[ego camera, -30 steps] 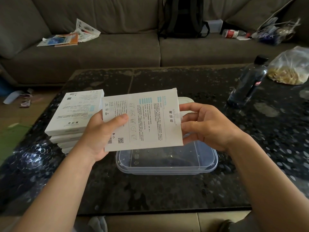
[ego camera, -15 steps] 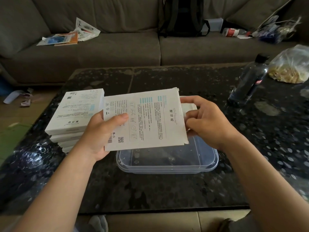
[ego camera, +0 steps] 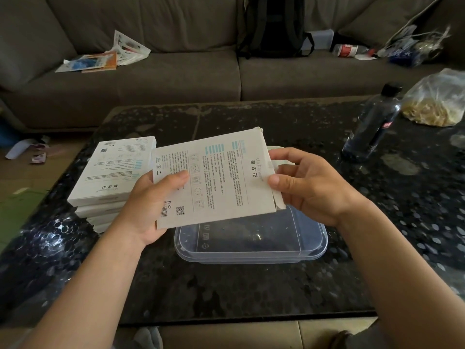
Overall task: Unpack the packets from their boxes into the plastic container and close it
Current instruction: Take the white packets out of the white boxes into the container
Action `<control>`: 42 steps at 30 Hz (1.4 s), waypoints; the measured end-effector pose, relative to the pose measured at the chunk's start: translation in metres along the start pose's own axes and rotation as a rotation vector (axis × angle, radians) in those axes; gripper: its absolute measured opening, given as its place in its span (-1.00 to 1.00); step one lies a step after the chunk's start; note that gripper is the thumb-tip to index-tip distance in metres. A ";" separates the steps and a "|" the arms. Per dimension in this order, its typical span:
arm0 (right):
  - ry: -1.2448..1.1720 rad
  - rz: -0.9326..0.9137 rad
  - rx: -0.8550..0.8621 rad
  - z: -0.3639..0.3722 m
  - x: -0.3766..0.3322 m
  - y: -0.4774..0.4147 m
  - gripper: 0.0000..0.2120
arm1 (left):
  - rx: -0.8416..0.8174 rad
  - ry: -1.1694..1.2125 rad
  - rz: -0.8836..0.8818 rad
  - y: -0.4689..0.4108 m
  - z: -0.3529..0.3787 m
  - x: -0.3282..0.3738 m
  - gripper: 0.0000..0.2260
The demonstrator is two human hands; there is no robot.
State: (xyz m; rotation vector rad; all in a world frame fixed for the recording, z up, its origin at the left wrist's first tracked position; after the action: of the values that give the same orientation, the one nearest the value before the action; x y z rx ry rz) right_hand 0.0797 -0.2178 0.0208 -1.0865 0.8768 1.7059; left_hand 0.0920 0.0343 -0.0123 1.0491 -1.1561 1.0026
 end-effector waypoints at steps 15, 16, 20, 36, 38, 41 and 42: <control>-0.006 -0.146 0.017 -0.001 -0.012 0.003 -0.55 | -0.059 0.052 -0.041 -0.002 -0.001 -0.004 -0.27; -0.025 -0.134 0.017 0.000 -0.010 0.003 -0.56 | -0.079 0.074 -0.048 -0.002 0.001 -0.005 -0.27; -0.111 -0.042 -0.002 0.012 -0.001 0.000 -0.61 | -0.151 0.145 -0.064 -0.003 0.008 -0.007 -0.31; 0.550 -0.047 0.206 0.011 -0.007 0.000 -0.75 | 0.094 -0.130 0.036 0.001 0.002 0.005 -0.59; 0.569 -0.038 0.237 0.010 -0.005 -0.001 -0.70 | 0.082 -0.165 0.047 0.002 0.004 0.005 -0.58; 0.477 -0.022 0.220 0.011 -0.002 -0.001 -0.72 | 0.082 -0.199 0.049 0.003 0.005 0.006 -0.46; 0.443 -0.018 0.211 0.011 -0.001 -0.001 -0.73 | 0.083 -0.201 0.047 0.003 0.005 0.006 -0.44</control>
State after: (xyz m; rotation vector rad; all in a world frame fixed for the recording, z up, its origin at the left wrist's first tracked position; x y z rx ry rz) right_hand 0.0777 -0.2080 0.0259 -1.3428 1.2864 1.3389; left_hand 0.0891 0.0304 -0.0052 1.2148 -1.3172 1.0059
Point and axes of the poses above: each hand's wrist, its own y-axis away from the middle knuckle, its own z-axis out of the palm, x = y × z, the point moved 7 cm from there along -y, towards the middle knuckle, and after that the axes turned 11 degrees about -y, right-handed, at the moved point
